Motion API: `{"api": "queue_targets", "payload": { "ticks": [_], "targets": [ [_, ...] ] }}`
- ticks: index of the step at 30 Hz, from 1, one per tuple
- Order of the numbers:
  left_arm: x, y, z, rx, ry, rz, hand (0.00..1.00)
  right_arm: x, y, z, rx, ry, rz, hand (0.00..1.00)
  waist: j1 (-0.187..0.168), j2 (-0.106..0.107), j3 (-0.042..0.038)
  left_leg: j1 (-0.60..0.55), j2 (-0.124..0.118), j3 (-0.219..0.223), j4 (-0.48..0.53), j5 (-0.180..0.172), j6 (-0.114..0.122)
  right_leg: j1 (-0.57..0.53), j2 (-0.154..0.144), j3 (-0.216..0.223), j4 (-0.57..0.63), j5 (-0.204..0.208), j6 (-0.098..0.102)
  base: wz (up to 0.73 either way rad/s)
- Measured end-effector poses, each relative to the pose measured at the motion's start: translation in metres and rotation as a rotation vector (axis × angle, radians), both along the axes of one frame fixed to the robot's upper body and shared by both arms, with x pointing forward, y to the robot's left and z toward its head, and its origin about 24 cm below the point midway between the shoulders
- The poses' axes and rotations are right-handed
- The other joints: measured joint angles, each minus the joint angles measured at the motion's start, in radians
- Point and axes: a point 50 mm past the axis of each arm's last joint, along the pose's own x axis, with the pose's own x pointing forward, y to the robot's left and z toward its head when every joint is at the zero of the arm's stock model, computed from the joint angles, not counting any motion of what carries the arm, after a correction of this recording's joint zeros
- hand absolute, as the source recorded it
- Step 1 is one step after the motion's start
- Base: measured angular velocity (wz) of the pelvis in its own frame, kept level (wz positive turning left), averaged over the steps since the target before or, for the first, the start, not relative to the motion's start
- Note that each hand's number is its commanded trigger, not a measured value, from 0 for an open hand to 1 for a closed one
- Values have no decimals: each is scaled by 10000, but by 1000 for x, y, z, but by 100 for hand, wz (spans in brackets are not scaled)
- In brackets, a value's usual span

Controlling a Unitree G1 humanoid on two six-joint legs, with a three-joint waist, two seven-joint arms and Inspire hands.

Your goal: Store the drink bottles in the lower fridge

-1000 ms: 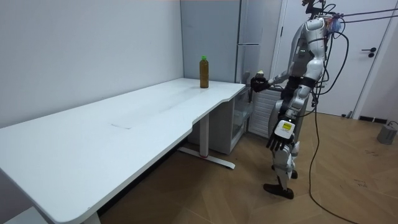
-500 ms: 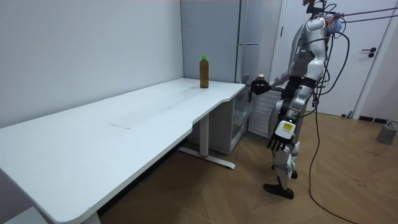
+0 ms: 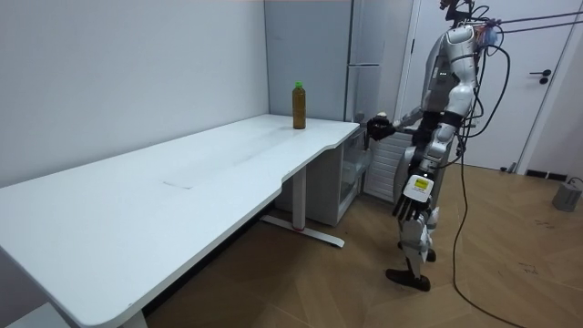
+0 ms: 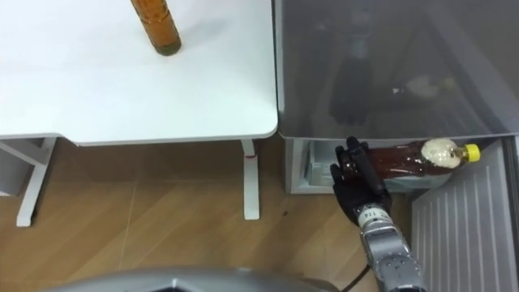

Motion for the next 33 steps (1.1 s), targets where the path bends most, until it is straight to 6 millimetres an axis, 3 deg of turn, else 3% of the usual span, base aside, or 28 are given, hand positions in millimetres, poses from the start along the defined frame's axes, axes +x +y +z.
{"api": "queue_targets", "payload": {
  "ticks": [3, 4, 5, 12, 14, 19, 22, 27, 33],
  "targets": [
    [14, 0, 0, 13, -244, -203, 0, 16, -3, -1, 189, 15, -329, 100, -38, 8, 2, -679, -22, -176, 362, 6, 10, -572, -58, -146, 334, -35, -9, 16],
    [23, 1, 0, 19, -420, -290, 0, 27, -5, 2, 187, -97, -418, 100, -47, 39, 35, -933, -24, -206, 496, 34, 44, -833, -81, -185, 522, -41, -14, 8],
    [37, 0, 0, 12, -676, -445, 0, 39, -7, 5, 190, -246, -518, 100, -72, 94, 123, -1133, -26, -232, 606, 40, 54, -1059, -98, -185, 697, -43, -17, 8],
    [91, 2, 6, 167, -1595, -1444, 0, 76, -9, 16, 197, -520, -635, 100, 58, -11, 275, -2949, -83, -238, 1767, 96, 102, -3044, -341, -145, 2243, -237, -100, 1],
    [110, 1, 8, 67, -1948, -1203, 0, 91, -7, 22, 303, -701, -722, 100, 159, -63, 334, -3760, -161, -254, 2386, 66, 148, -3938, -546, -179, 3132, -461, -153, 8],
    [143, -2, 16, 96, -2711, -1560, 0, 105, -18, 33, 114, -864, -836, 100, 367, -135, 372, -5549, -403, -261, 3661, -60, 294, -5947, -1090, -100, 5084, -1065, -166, 20],
    [148, -2, 18, 170, -2854, -1583, 0, 113, -19, 40, 105, -1102, -827, 100, 513, -152, 381, -6588, -408, -214, 4345, -80, 309, -6997, -1229, -94, 5847, -1147, -243, 5],
    [153, 7, 22, 319, -3157, -1378, 0, 123, -30, 52, -129, -1384, -950, 100, 742, -278, 435, -7938, -420, -198, 5047, -47, 282, -8382, -1214, 50, 6594, -1160, -284, 3],
    [153, 19, 26, 530, -3307, -1190, 0, 161, -44, 98, -684, -2632, -917, 100, 674, -314, 457, -9295, -395, -223, 5516, 59, 172, -9743, -1182, 113, 7058, -1030, -365, 0]
  ]
}}
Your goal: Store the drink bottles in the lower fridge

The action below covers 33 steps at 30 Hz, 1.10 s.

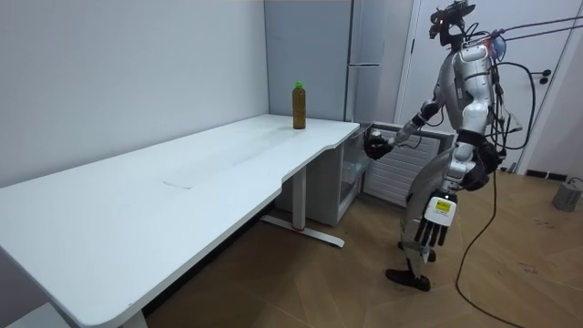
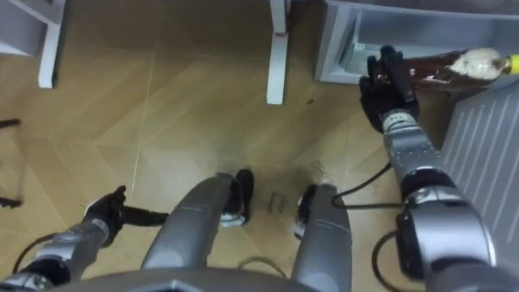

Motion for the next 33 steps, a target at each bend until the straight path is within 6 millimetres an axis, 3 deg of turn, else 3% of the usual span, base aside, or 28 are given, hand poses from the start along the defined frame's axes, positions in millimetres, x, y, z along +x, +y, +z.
{"api": "queue_targets", "payload": {
  "ticks": [5, 11, 20, 25, 27, 28, 29, 33],
  "targets": [
    [4, -7, 0, 64, 108, -718, 0, 19, -7, 29, -326, -731, -19, 100, -52, -13, -7, -890, -10, -111, 533, -24, 26, -789, -18, 0, 445, -43, -122, 10],
    [1, -7, -2, 233, 324, -1144, 0, 33, -3, 47, -313, -982, -7, 100, -46, -22, -7, -1607, -5, -115, 1074, -239, 56, -1460, -152, -81, 932, -207, -220, 0],
    [-13, 3, -4, 445, 743, -1027, 0, 51, 1, 82, -450, -1719, 80, 100, -90, -50, -26, -1924, -6, 58, 1221, -315, 138, -1852, -241, 27, 1165, -297, -187, 0],
    [-13, 3, -4, 359, 712, -890, 0, 55, 2, 88, -463, -1577, 0, 100, -90, -50, -27, -1926, -2, 115, 1227, -314, 144, -1870, -293, 5, 1178, -298, -188, 0],
    [-13, 3, -4, 360, 717, -897, 0, 55, 2, 89, -502, -1585, 17, 52, -89, -54, -29, -1943, -1, 183, 1247, -322, 159, -1929, -300, 35, 1244, -306, -191, 0],
    [-13, 3, -4, 360, 715, -892, 0, 56, 2, 91, -503, -1626, 26, 44, -76, -49, -32, -1968, 1, 203, 1274, -329, 170, -1963, -307, 43, 1271, -313, -191, 0],
    [-13, 4, -4, 367, 716, -888, 0, 56, 2, 90, -500, -1602, 15, 0, -79, -49, -32, -1970, 7, 202, 1279, -329, 170, -1964, -303, 38, 1272, -312, -192, 0],
    [-14, 4, -4, 366, 733, -887, 0, 56, 2, 90, -495, -1474, -41, 0, -76, -50, -33, -1980, 4, 197, 1290, -328, 171, -1964, -307, 28, 1283, -312, -192, 0]
  ]
}}
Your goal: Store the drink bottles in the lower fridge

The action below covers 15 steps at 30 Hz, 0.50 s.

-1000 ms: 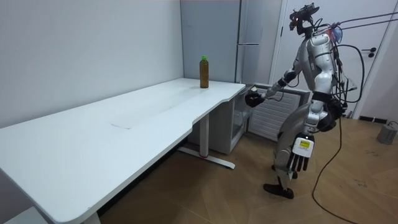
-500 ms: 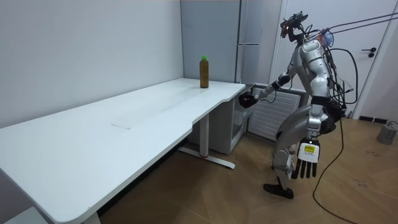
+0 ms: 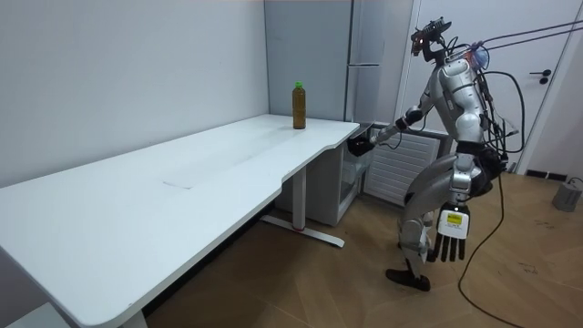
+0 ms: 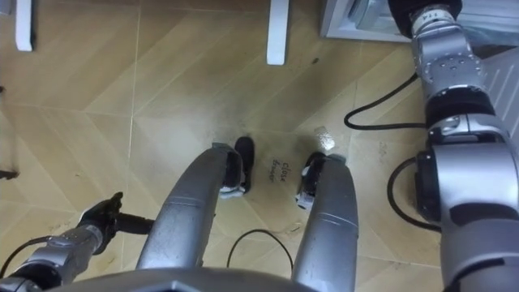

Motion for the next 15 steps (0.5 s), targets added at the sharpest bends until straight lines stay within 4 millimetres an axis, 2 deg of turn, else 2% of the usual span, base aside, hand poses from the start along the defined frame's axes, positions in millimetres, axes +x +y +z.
{"api": "queue_targets", "payload": {
  "ticks": [11, 15],
  "targets": [
    [-19, 7, -3, 75, 434, 257, 0, -1, -1, -3, -21, 161, -55, 0, -26, -3, 2, 73, 0, -10, -2, 1, 1, 96, 10, 11, -12, -1, 1, 0],
    [-19, 6, -3, 35, 428, 229, 0, -2, -2, -3, -21, 179, -59, 0, -32, -7, 3, 95, 5, -13, 0, 0, 2, 125, 17, 10, -27, 1, 4, 0]
  ]
}}
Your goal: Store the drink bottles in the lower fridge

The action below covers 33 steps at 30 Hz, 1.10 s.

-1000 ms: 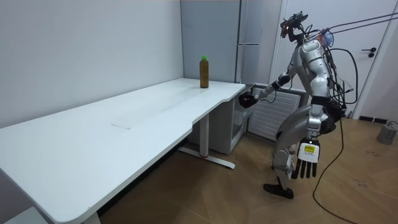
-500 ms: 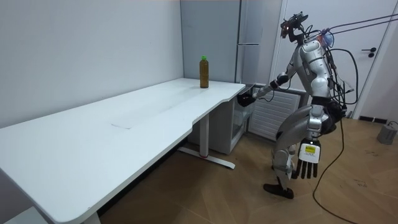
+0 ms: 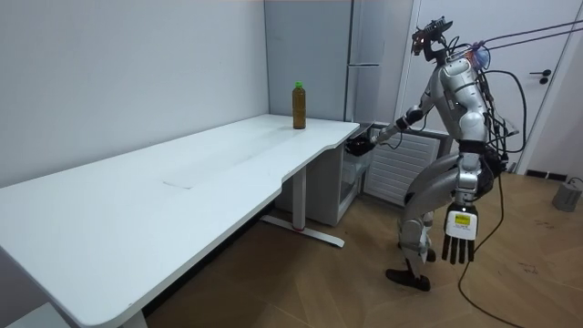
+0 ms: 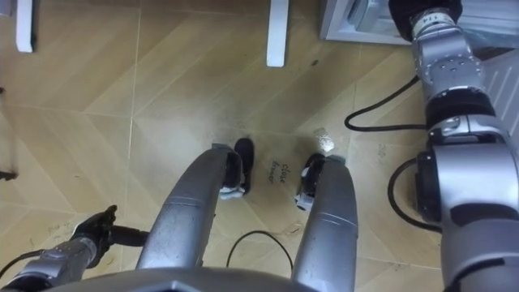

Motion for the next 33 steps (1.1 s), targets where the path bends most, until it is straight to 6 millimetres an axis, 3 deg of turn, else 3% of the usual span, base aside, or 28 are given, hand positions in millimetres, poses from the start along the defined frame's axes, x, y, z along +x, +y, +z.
{"api": "queue_targets", "payload": {
  "ticks": [18, 33],
  "targets": [
    [-3, -8, -1, -160, 157, -406, 0, -4, -4, -5, -103, 168, 46, 0, 17, 6, -8, 207, -1, -134, -17, -1, 7, 301, 129, -12, -178, 78, 108, 0],
    [-2, -7, 2, -159, -126, -541, 0, -15, -10, -28, -842, 1280, 83, 0, 1, 0, -6, 1225, 25, -156, -516, -10, 31, 1362, 272, -13, -833, 147, 227, -1]
  ]
}}
